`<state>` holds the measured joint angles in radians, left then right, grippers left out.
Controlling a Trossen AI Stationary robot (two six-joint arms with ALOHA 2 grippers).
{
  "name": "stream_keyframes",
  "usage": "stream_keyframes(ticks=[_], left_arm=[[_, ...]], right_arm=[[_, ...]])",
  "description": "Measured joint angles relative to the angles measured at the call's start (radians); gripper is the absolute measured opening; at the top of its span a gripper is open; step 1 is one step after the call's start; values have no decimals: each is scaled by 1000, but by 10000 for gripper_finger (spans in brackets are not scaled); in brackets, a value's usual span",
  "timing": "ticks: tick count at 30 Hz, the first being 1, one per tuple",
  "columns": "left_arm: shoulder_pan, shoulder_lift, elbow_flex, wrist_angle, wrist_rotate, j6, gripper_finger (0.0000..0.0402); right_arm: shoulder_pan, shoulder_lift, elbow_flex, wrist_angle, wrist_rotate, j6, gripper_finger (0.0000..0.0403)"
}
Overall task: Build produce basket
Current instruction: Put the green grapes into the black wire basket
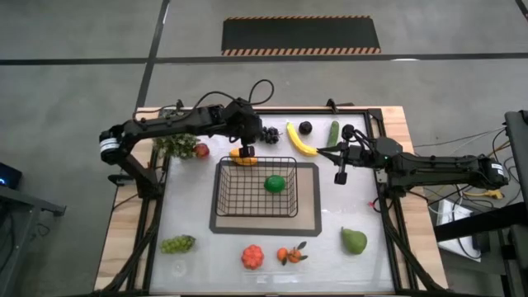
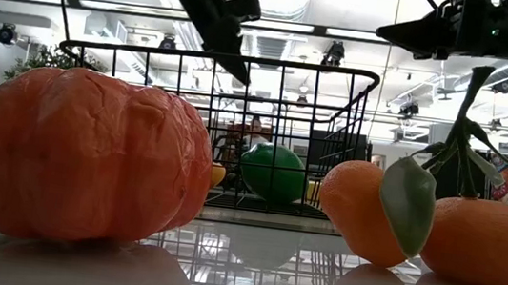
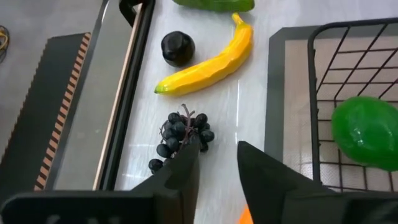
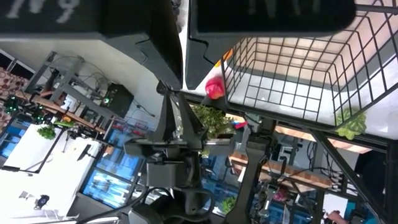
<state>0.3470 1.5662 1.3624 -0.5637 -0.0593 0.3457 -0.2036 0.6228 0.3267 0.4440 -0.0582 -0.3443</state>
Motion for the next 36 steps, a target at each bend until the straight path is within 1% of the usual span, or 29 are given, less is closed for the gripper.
stream_keyframes(ticks=[4,8,11,14,16,19,26,30,34,36], left_arm=[[-6,-6,1,-1,0,-6,126],[-38,-10,21,-6,-1,-56,143],[-96,-24,48,-28,-1,-66,146],[-176,-37,83,-29,-14,-82,146],[-234,-51,108,-45,-30,-127,146],[-324,-74,137,-75,-31,-263,146],[-557,-119,131,-114,-32,-625,146],[-669,-132,125,-148,-32,-873,146],[-782,-133,120,-242,-37,-1084,146],[-848,-127,116,-292,-56,-1179,146]], right_arm=[[0,0,0,0,0,-3,9],[0,0,0,1,6,-21,9],[0,0,0,1,6,-35,9],[0,0,0,2,6,-44,9],[0,0,0,3,6,-55,9],[0,0,0,12,6,-71,9],[0,1,0,39,6,-116,9],[0,2,0,57,6,-129,9],[0,2,0,63,2,-147,9],[0,4,0,63,1,-158,9]])
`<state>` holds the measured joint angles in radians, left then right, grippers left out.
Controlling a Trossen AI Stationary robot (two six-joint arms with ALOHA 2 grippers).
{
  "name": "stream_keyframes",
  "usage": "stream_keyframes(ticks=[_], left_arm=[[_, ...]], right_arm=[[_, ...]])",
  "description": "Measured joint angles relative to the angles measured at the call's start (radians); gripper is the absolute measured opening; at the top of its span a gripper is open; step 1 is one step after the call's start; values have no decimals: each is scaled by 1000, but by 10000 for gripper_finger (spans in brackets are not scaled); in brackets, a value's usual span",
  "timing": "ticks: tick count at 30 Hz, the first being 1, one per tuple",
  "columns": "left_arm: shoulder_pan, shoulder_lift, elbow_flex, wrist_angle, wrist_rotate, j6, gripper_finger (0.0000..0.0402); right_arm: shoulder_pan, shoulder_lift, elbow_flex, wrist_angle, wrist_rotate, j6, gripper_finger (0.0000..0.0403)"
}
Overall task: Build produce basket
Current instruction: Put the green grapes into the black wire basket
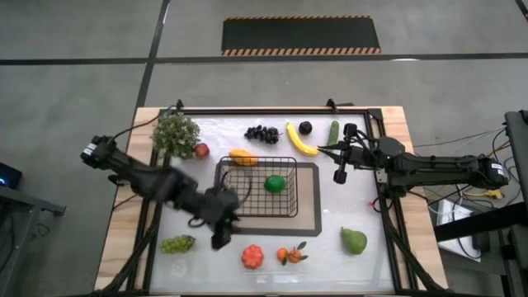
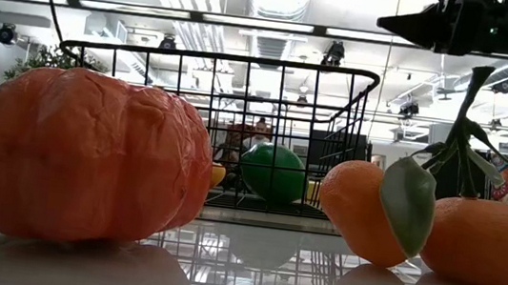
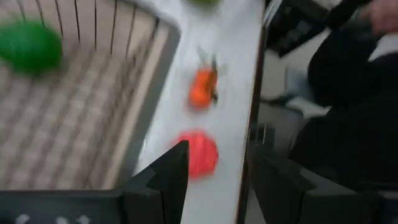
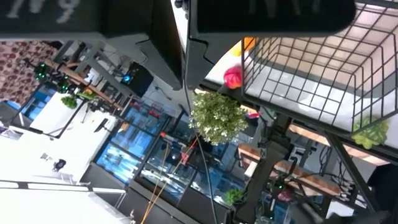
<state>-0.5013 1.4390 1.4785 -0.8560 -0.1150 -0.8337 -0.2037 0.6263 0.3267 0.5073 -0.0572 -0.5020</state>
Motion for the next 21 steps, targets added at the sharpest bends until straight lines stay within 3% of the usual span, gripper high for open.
stream_keyframes(ticks=[5,11,16,21], left_arm=[[-177,32,-36,-89,-75,-200,146],[-357,44,-110,-97,-273,-415,146],[-418,44,-187,-96,-390,-523,146],[-421,47,-308,22,-413,-549,146]], right_arm=[[0,12,0,0,-3,-5,9],[0,12,0,-5,-3,44,9],[0,19,0,1,-31,58,9],[0,19,0,8,-33,58,9]])
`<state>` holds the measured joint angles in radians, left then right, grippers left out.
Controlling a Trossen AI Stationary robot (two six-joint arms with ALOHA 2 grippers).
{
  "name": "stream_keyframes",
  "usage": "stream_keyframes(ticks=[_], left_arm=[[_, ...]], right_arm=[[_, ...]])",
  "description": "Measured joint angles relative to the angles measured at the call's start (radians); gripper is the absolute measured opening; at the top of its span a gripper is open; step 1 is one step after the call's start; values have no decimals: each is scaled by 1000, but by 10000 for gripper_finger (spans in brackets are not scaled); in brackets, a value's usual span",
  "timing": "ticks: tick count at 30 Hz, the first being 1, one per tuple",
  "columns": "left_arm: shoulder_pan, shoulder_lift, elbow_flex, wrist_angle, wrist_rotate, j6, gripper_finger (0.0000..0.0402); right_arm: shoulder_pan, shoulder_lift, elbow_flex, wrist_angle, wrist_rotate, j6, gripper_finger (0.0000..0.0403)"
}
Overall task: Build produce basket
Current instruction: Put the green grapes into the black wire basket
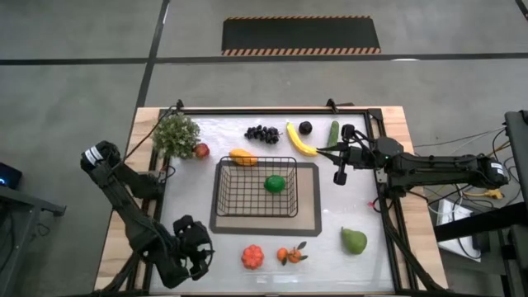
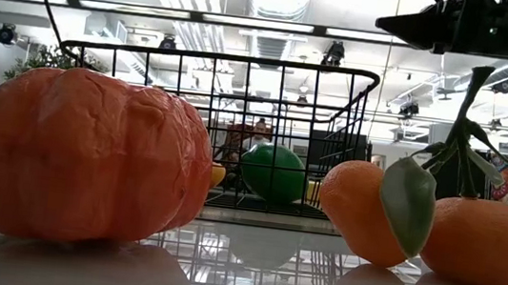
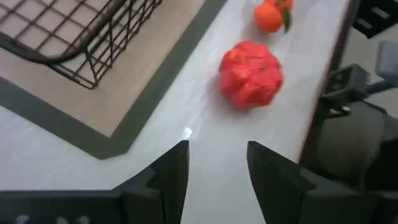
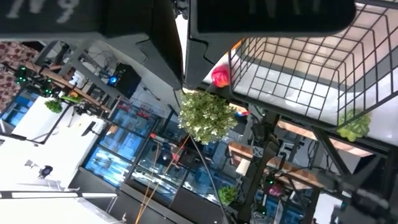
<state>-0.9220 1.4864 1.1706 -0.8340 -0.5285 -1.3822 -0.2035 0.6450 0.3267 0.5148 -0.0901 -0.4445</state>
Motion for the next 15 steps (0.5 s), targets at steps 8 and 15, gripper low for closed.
stream_keyframes(ticks=[8,15], left_arm=[[-3,-2,-199,317,-9,28,146],[12,-3,-319,608,-88,287,146]], right_arm=[[0,0,0,44,1,-11,9],[0,-1,12,75,1,-21,9]])
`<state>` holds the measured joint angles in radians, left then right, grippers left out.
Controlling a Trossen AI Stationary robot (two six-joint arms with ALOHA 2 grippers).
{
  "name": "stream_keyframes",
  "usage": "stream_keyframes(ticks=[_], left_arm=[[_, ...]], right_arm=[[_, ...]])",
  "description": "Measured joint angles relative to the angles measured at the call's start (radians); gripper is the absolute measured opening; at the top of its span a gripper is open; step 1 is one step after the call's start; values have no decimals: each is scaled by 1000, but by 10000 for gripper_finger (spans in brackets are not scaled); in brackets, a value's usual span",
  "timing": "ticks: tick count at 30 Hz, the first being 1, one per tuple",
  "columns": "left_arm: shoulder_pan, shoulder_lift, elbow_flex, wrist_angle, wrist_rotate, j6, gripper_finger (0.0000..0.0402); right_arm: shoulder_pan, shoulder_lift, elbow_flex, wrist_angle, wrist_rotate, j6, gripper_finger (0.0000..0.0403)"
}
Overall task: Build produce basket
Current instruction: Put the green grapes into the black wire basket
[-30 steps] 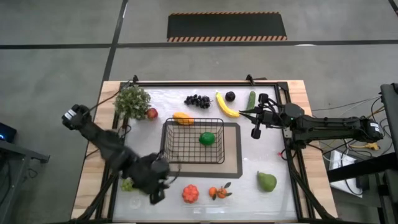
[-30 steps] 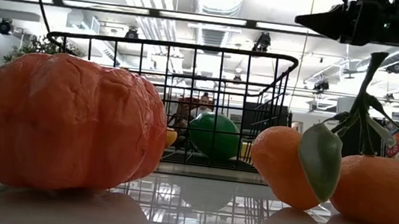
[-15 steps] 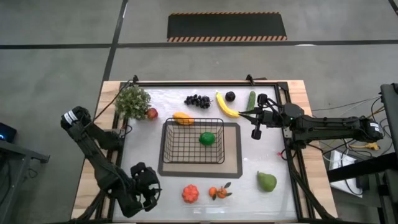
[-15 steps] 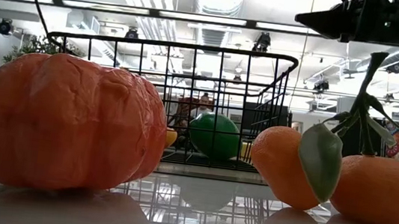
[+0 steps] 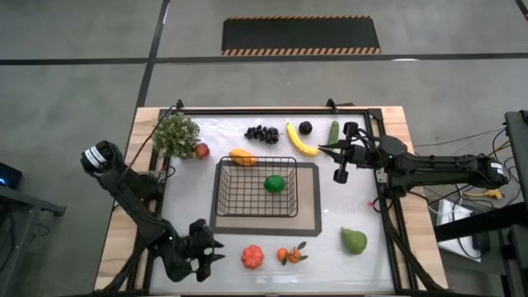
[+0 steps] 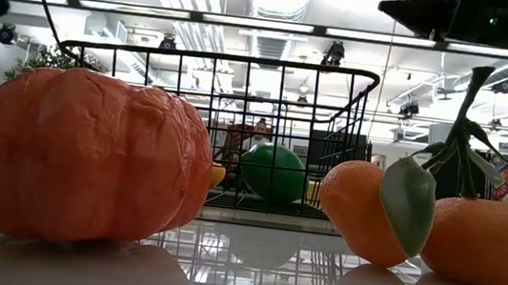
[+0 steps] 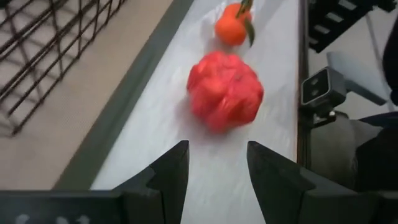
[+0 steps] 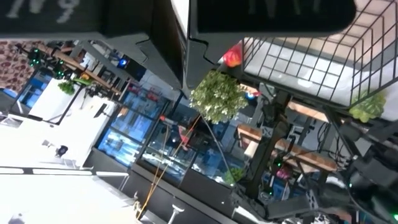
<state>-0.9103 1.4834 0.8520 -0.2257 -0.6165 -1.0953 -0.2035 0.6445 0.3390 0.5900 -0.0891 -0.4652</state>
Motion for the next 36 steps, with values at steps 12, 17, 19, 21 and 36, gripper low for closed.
stream_keyframes(ticks=[12,17,19,21,36], left_arm=[[7,6,-13,34,-15,32,146],[7,6,-13,32,-14,37,146],[7,6,-15,32,-14,37,146],[7,6,-18,28,-14,38,146],[38,-33,72,-207,142,-24,124]], right_arm=[[0,-1,0,-9,0,47,9],[0,0,0,-8,0,47,9],[0,0,0,-8,0,47,9],[0,0,0,-8,0,47,9],[0,0,0,-15,-2,86,9]])
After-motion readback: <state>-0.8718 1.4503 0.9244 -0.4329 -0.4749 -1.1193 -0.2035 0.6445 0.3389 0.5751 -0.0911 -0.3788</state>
